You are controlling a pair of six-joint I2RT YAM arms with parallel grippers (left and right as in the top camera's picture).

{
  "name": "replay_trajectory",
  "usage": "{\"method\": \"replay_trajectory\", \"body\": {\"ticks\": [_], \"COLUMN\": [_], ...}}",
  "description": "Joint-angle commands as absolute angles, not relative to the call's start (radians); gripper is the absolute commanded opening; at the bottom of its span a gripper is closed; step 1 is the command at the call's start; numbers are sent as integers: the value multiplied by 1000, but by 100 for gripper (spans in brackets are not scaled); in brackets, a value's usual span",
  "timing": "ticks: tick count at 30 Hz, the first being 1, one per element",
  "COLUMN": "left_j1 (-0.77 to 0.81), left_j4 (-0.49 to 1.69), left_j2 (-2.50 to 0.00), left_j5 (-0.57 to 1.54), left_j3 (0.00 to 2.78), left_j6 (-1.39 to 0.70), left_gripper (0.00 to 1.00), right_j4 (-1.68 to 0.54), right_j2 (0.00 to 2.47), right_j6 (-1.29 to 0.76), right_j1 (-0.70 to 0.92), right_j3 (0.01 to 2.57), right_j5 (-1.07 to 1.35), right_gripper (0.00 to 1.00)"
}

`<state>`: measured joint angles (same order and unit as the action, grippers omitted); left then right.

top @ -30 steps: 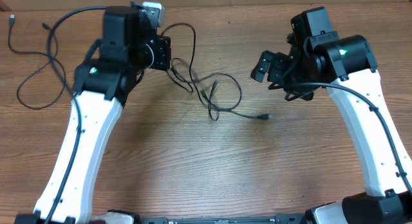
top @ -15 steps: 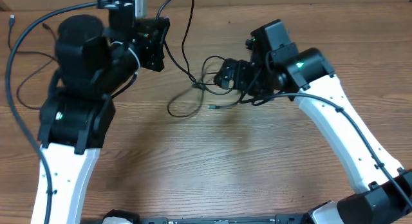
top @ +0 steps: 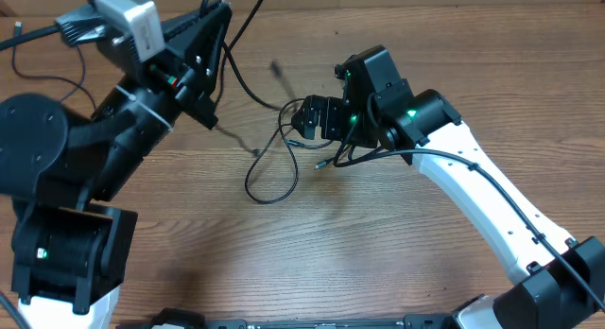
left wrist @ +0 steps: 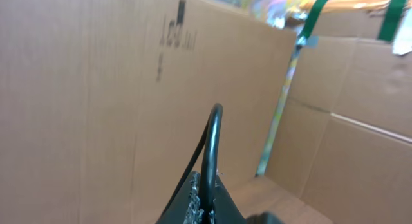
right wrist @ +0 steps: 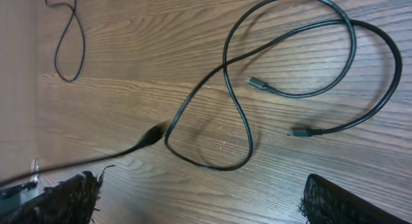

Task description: Untangle cables

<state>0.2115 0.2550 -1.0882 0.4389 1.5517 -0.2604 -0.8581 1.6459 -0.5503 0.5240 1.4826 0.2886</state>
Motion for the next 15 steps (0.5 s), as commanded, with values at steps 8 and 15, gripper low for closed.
{"method": "replay_trajectory", "body": {"ticks": [8,15], "left_j1": [208,208], "left_j4": [124,297], "left_j2": [-1078,-1082], "left_j5": [361,-27], "left_j3": [1574,1574], "left_j6": [-136,-13], "left_gripper": [4,4], "right_j4": [-875,-908], "right_j2": [1675,1734], "right_j6": [-553,-550], "right_j1": [576,582], "right_j3": [1476,1476], "right_j5": [236,217], "right_gripper": [100,100]}}
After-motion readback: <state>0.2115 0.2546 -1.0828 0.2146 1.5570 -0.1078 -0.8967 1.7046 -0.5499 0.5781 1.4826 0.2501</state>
